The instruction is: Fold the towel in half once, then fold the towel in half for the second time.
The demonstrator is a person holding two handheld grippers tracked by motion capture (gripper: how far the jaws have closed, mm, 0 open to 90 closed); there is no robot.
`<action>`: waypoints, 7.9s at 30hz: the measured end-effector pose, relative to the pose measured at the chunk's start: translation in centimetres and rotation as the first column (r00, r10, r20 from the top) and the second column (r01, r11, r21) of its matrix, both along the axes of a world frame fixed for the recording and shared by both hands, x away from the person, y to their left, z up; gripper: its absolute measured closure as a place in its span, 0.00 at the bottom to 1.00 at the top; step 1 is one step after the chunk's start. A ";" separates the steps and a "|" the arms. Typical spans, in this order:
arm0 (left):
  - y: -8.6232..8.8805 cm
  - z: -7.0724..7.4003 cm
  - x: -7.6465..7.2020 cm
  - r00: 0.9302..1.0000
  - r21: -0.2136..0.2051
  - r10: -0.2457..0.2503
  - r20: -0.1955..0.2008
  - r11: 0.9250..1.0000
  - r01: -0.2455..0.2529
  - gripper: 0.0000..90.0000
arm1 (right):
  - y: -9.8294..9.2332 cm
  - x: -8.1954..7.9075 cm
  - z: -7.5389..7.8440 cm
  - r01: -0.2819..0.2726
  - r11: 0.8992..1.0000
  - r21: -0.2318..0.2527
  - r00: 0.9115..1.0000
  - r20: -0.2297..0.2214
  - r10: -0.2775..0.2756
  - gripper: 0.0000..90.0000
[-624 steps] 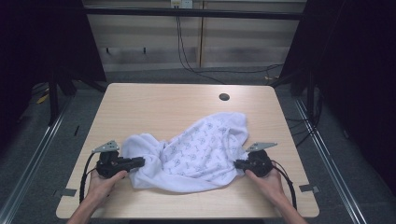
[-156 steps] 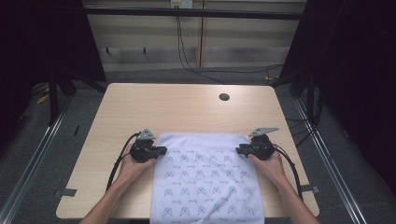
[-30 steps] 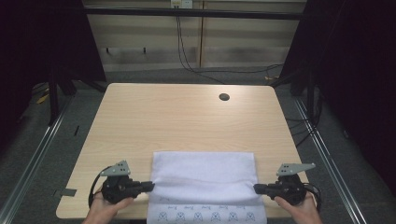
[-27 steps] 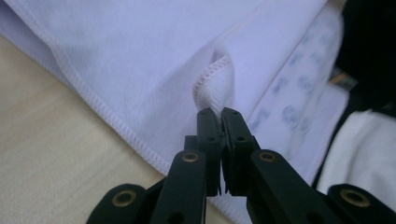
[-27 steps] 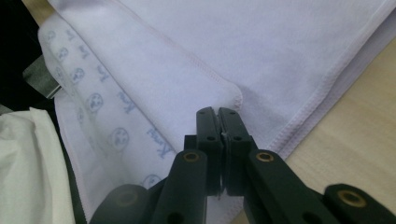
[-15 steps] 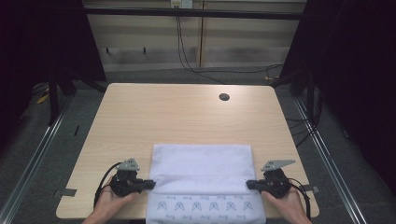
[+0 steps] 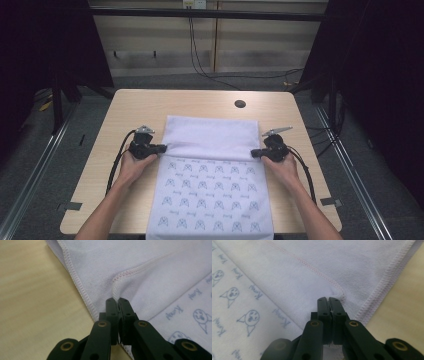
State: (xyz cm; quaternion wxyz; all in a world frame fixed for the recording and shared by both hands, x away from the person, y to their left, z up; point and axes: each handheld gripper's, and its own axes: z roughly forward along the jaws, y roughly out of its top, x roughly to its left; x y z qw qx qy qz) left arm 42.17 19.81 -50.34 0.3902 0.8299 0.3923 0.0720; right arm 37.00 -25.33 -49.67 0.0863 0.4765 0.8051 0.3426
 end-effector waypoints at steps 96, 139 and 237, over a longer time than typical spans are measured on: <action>1.3 1.7 -19.9 0.910 -0.043 -0.405 -0.087 0.914 0.403 0.75 | -1.1 -19.0 2.3 -0.406 0.891 0.203 0.913 0.034 0.407 0.91; 0.0 0.2 -10.9 0.985 -0.076 -0.163 -0.048 0.984 0.159 0.77 | 3.2 -6.8 -0.3 -0.216 0.974 0.067 0.976 0.036 0.214 0.66; 3.2 10.6 -8.6 0.971 -0.188 -0.121 0.207 0.969 0.161 0.96 | -4.3 -4.9 11.9 -0.196 0.953 0.230 0.942 0.316 0.117 0.96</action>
